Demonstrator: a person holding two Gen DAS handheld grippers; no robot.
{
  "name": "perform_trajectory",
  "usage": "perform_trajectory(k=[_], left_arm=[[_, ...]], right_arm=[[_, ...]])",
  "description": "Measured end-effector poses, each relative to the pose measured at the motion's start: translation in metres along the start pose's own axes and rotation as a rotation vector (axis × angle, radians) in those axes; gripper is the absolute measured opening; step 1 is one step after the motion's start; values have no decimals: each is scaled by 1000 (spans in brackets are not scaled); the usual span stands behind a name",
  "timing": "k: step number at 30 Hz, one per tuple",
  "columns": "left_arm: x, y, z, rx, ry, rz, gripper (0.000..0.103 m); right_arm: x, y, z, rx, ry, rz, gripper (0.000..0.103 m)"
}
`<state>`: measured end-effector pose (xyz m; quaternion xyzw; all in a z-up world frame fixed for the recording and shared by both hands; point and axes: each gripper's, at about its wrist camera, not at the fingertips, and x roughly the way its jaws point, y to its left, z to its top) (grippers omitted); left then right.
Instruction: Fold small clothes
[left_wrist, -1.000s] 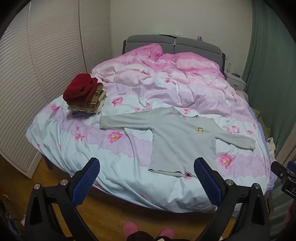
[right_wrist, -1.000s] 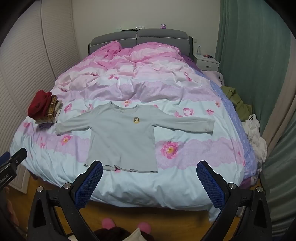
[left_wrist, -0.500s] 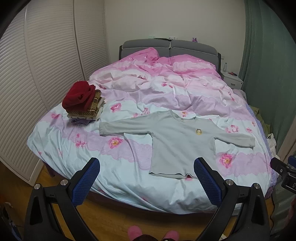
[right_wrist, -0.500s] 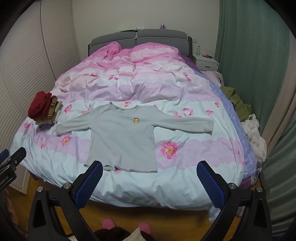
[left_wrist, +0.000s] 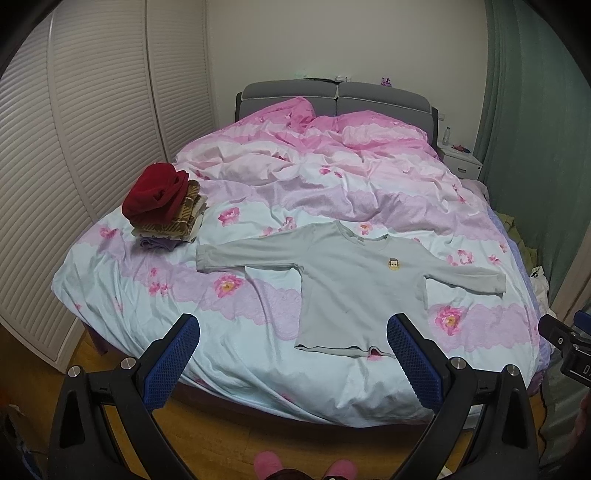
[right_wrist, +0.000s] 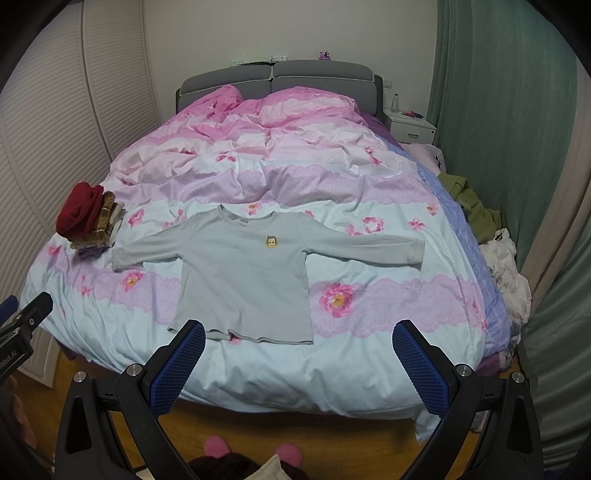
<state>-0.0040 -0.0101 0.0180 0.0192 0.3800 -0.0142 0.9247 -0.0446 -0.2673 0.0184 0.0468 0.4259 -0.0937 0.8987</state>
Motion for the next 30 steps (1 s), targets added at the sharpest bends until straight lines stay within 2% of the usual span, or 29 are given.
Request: perform_trajectory(k=[30], left_arm=[[-3, -3, -2, 0, 1, -10, 103]], right_arm=[[-5, -5, 3, 4, -8, -6, 102]])
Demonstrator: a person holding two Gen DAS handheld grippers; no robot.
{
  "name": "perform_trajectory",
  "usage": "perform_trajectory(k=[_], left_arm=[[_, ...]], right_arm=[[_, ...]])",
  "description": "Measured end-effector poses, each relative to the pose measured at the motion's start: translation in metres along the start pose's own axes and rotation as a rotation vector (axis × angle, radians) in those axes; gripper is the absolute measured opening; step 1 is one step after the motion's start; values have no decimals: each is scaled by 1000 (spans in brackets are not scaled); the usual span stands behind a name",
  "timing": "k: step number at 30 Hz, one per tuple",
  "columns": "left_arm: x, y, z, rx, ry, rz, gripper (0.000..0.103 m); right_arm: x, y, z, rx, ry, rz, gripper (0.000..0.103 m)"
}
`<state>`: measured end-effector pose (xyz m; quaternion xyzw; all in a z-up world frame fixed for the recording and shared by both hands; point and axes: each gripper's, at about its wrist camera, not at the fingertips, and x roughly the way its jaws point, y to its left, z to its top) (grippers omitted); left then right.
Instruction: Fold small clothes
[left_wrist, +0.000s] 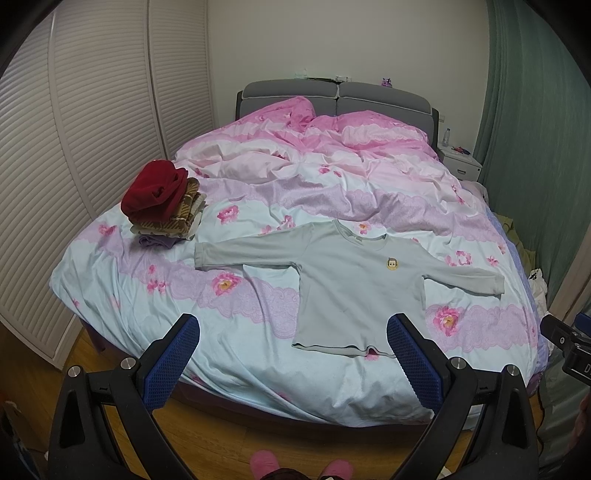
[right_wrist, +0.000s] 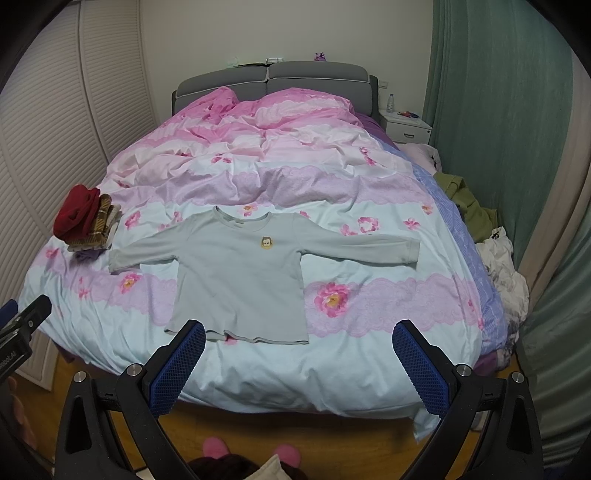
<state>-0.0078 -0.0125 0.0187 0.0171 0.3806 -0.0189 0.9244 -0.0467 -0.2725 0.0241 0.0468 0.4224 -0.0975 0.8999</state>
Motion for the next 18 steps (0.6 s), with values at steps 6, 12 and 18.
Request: perform_trajectory(k=[6, 12, 18], left_arm=[[0, 2, -1, 0, 0, -1, 103], [0, 2, -1, -1, 0, -1, 103], [1, 2, -2, -2, 0, 0, 103]], right_arm=[[0, 0, 1, 0, 0, 0, 102], [2, 0, 0, 1, 0, -1, 102], [4, 0, 1, 0, -1, -1, 102]])
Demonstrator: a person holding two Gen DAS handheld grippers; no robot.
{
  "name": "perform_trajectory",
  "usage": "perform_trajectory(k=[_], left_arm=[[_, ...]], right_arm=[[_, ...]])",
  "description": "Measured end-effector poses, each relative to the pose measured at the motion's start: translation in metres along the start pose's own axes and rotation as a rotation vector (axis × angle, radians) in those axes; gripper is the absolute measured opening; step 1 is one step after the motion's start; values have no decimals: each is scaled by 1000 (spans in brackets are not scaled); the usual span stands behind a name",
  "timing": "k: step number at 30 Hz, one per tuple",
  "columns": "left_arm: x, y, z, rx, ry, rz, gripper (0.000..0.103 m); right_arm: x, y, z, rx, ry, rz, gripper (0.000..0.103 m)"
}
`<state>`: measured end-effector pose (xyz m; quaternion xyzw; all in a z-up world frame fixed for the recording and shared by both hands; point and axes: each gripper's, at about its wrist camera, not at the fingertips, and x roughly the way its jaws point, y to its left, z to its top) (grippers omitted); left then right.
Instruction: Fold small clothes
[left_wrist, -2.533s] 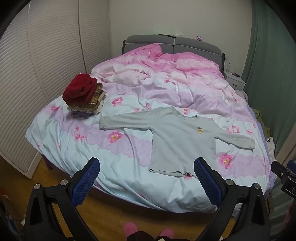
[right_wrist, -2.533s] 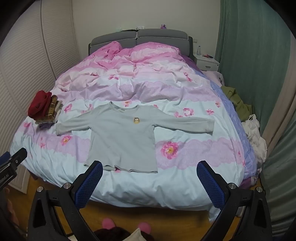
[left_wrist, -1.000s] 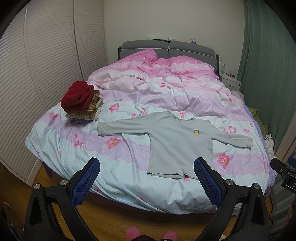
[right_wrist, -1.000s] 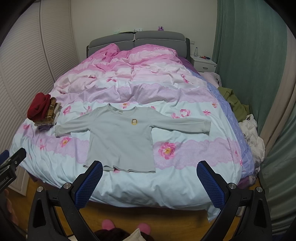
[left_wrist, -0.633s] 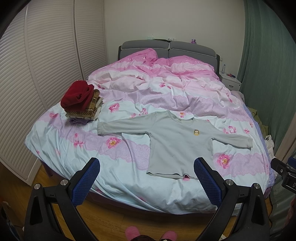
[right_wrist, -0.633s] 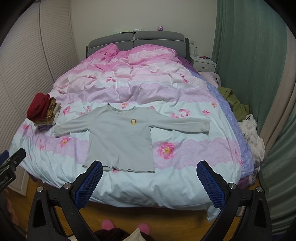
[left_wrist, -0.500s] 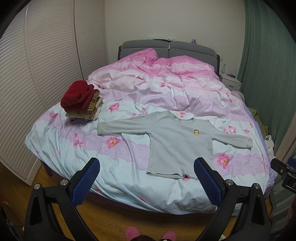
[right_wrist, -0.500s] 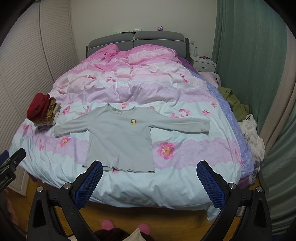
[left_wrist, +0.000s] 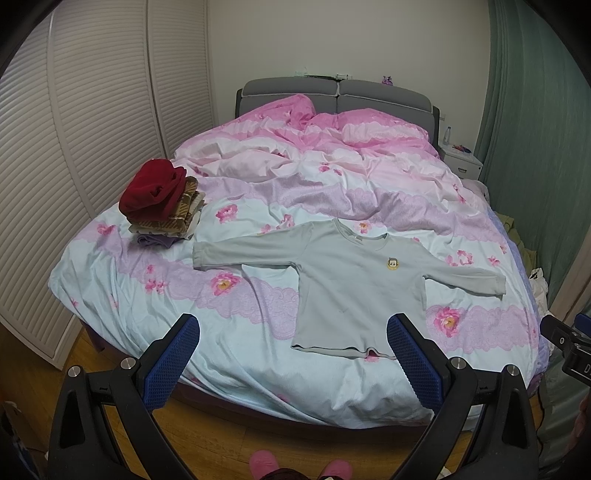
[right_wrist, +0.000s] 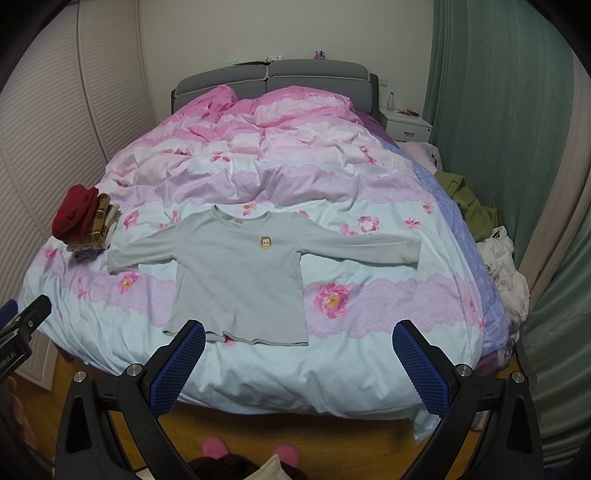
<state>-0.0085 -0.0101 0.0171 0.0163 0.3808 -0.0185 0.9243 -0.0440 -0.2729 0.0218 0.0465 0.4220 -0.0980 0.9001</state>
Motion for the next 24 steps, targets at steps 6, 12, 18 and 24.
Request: perform_trajectory(k=[6, 12, 18, 24], left_arm=[[0, 0, -1, 4, 2, 1, 103], [7, -12, 1, 48, 20, 2, 103], [41, -18, 22, 103, 44, -23, 103], [89, -37, 63, 193, 44, -97, 103]], right_arm=[[-3, -7, 6, 4, 5, 3, 102], [13, -10, 1, 11, 23, -5, 102], [36, -12, 8, 41, 39, -50, 102], [64, -14, 29, 111, 55, -128, 102]])
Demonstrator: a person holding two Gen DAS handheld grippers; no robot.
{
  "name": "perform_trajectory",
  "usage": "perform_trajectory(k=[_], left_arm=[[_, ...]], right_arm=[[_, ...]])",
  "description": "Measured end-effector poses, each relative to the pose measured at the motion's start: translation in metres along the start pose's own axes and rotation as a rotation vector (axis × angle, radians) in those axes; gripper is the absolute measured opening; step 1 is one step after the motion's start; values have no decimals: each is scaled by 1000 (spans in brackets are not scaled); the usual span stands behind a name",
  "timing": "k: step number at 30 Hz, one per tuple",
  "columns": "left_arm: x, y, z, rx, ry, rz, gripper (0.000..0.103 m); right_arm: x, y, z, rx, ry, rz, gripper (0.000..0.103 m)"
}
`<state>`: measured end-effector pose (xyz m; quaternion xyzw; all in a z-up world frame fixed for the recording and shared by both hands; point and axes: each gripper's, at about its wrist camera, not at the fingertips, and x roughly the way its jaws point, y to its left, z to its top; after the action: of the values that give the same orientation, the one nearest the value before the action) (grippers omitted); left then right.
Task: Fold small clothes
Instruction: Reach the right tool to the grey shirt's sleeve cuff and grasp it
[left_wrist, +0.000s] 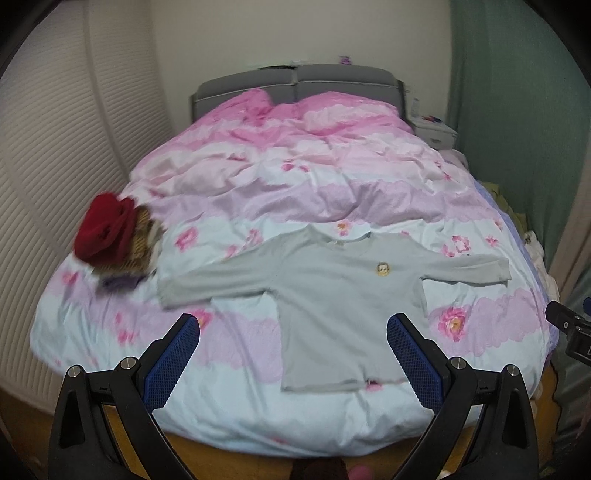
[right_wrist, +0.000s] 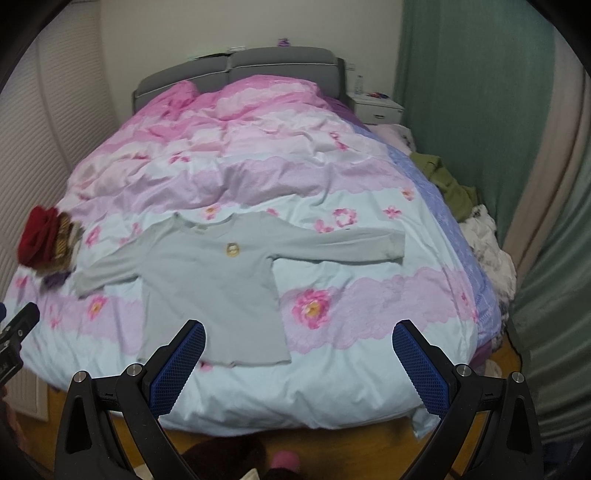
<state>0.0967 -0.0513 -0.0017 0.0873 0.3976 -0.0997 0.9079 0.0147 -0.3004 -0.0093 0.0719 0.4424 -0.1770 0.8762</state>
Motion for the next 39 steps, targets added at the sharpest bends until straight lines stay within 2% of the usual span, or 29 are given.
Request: perform_trajectory(k=[6, 11, 14, 18, 23, 28, 32, 35, 38, 39], left_arm=[[48, -36, 42, 101, 22, -92, 103], [83, -88, 68, 133, 59, -127, 103], [104, -124, 78, 150, 66, -110, 103], [141, -170, 85, 146, 117, -61, 103], [192, -223, 85, 128, 199, -24, 103], [234, -266, 78, 135, 264, 15, 103], [259, -286, 75, 151, 302, 36, 103], [271, -294, 73, 153, 326, 46, 103], [279, -298, 72, 141, 352, 48, 103], [281, -298, 72, 141, 357, 45, 103]], right_arm=[[21, -1, 28, 26, -11, -87, 102], [51, -32, 52, 90, -11, -116, 102], [74, -60, 63, 117, -4, -138, 102], [122, -102, 76, 139, 35, -136, 102], [202, -155, 82, 188, 137, -78, 101], [272, -192, 75, 230, 234, -42, 88], [307, -207, 70, 251, 273, -20, 84], [326, -214, 68, 269, 296, -2, 76], [347, -219, 64, 298, 321, 8, 65], [353, -223, 63, 315, 334, 17, 57]])
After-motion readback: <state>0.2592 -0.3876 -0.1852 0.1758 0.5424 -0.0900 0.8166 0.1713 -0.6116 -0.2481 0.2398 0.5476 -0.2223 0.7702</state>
